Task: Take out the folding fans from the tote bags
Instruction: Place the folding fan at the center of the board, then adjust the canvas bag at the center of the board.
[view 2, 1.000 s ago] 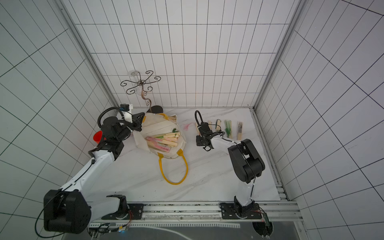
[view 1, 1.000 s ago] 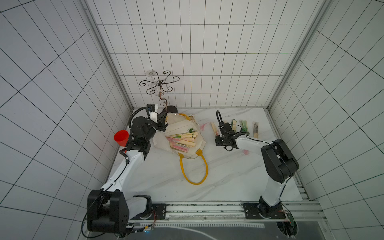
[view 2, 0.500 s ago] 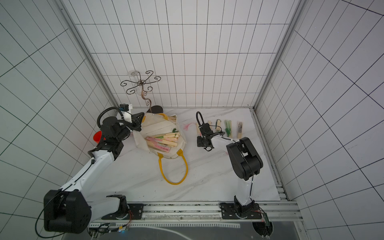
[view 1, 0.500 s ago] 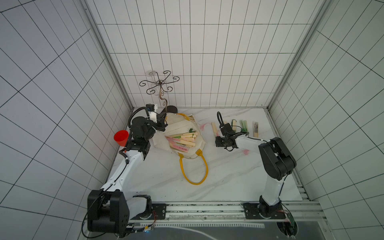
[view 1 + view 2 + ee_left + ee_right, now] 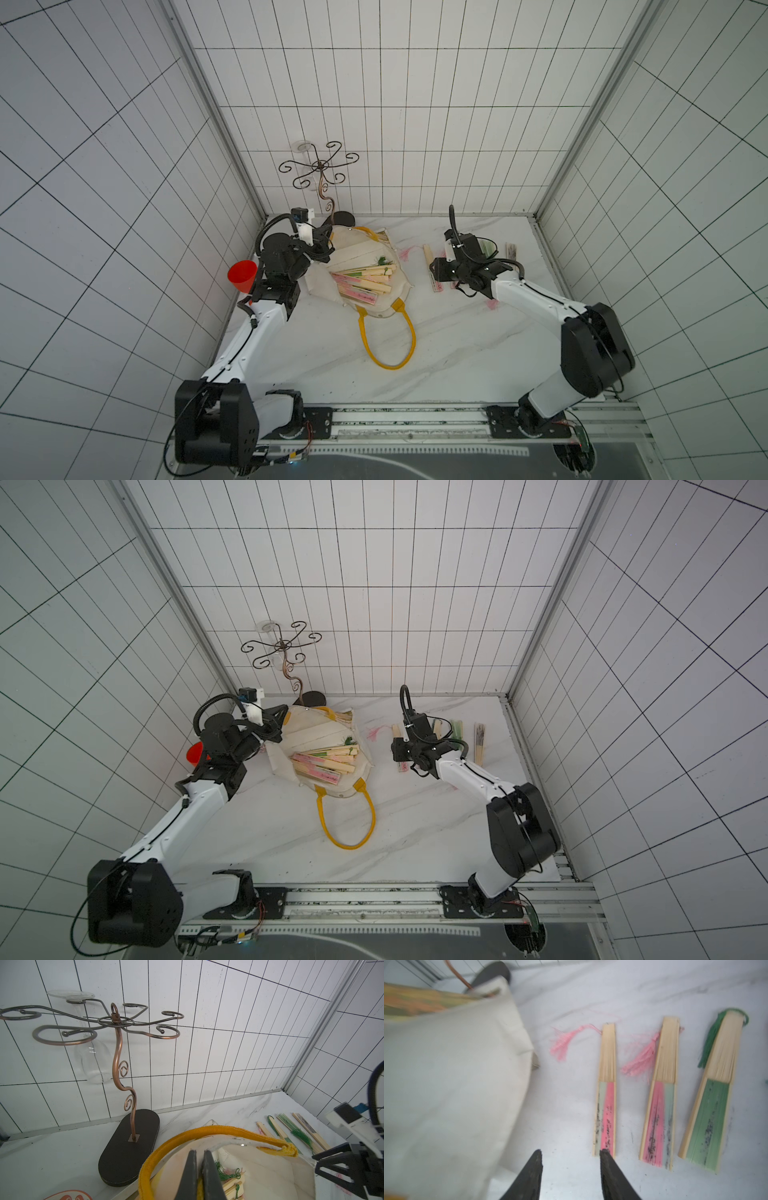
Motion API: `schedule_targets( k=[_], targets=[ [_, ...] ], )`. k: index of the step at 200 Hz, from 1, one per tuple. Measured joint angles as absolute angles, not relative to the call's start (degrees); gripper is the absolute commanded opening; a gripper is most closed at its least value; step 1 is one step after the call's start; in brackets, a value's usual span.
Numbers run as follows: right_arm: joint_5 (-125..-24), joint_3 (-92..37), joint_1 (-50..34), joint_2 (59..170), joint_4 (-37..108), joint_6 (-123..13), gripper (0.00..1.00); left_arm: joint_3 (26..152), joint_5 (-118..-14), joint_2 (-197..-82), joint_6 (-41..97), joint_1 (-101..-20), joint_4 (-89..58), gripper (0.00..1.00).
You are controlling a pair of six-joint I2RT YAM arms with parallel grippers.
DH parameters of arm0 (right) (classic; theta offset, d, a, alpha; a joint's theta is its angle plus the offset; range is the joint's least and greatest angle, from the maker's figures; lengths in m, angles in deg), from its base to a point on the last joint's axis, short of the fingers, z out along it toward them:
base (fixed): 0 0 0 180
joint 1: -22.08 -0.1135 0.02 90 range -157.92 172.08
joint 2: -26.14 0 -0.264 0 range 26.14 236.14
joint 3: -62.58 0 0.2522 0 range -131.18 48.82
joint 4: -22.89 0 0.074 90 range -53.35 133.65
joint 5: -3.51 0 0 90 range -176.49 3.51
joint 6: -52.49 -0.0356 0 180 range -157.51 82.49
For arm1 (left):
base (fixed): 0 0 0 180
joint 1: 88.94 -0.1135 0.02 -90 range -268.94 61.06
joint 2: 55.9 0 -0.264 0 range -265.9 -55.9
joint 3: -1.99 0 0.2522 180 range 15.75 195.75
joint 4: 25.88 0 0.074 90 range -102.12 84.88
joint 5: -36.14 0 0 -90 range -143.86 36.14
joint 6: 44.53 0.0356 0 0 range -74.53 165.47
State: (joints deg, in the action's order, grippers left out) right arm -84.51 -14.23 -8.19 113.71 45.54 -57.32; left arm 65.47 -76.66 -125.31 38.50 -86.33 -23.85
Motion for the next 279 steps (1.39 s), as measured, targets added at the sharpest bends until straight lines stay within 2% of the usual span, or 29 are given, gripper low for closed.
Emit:
schedule_targets(
  k=[41, 92, 104, 113, 132, 162, 171, 189, 198, 227, 260, 279],
  targets=[
    [-84.5, -14.0, -17.6, 109.2, 43.6, -57.2, 0.58, 65.5, -76.7, -125.3, 38.4, -86.3, -23.8, 0.0],
    [-85.7, -14.1, -20.0, 117.3, 42.4, -54.5, 0.56, 65.5, -77.1, -125.3, 38.1, -86.3, -23.7, 0.0],
    [-86.6, -14.2, -20.0, 120.0, 42.3, -53.9, 0.48, 65.5, -77.2, -125.3, 38.1, -86.3, -23.5, 0.0],
    [-87.4, -14.2, -20.0, 122.0, 42.0, -53.5, 0.3, 65.7, -77.5, -125.3, 38.0, -86.3, -23.0, 0.0],
    [-88.8, -15.2, -20.0, 125.8, 42.3, -52.9, 0.0, 66.4, -77.7, -125.1, 37.5, -86.4, -21.2, 0.0],
    [-89.9, -19.0, -20.0, 128.6, 43.1, -52.9, 0.0, 68.2, -77.5, -123.4, 37.0, -86.4, -15.0, 0.0],
    [-89.9, -19.9, -20.0, 128.6, 43.2, -53.0, 0.0, 69.0, -77.1, -122.7, 36.9, -86.4, -12.6, 0.11],
    [-90.1, -21.2, -19.9, 128.6, 43.5, -53.8, 0.0, 70.5, -75.7, -121.0, 36.1, -86.4, -8.2, 0.45],
    [-90.0, -21.4, -19.9, 128.6, 43.7, -54.3, 0.0, 71.3, -74.8, -119.8, 35.7, -86.4, -6.1, 0.57],
    [-90.0, -22.2, -19.8, 128.6, 45.6, -56.5, 0.0, 75.1, -72.9, -117.4, 34.4, -86.4, 2.1, 0.7],
    [-89.3, -24.3, -19.5, 128.6, 48.5, -58.6, 0.0, 78.9, -70.5, -116.6, 35.6, -86.1, 13.2, 0.74],
    [-88.8, -26.1, -19.0, 128.6, 50.3, -59.5, 0.0, 79.1, -64.4, -114.3, 36.1, -83.0, 20.3, 0.75]
  ],
)
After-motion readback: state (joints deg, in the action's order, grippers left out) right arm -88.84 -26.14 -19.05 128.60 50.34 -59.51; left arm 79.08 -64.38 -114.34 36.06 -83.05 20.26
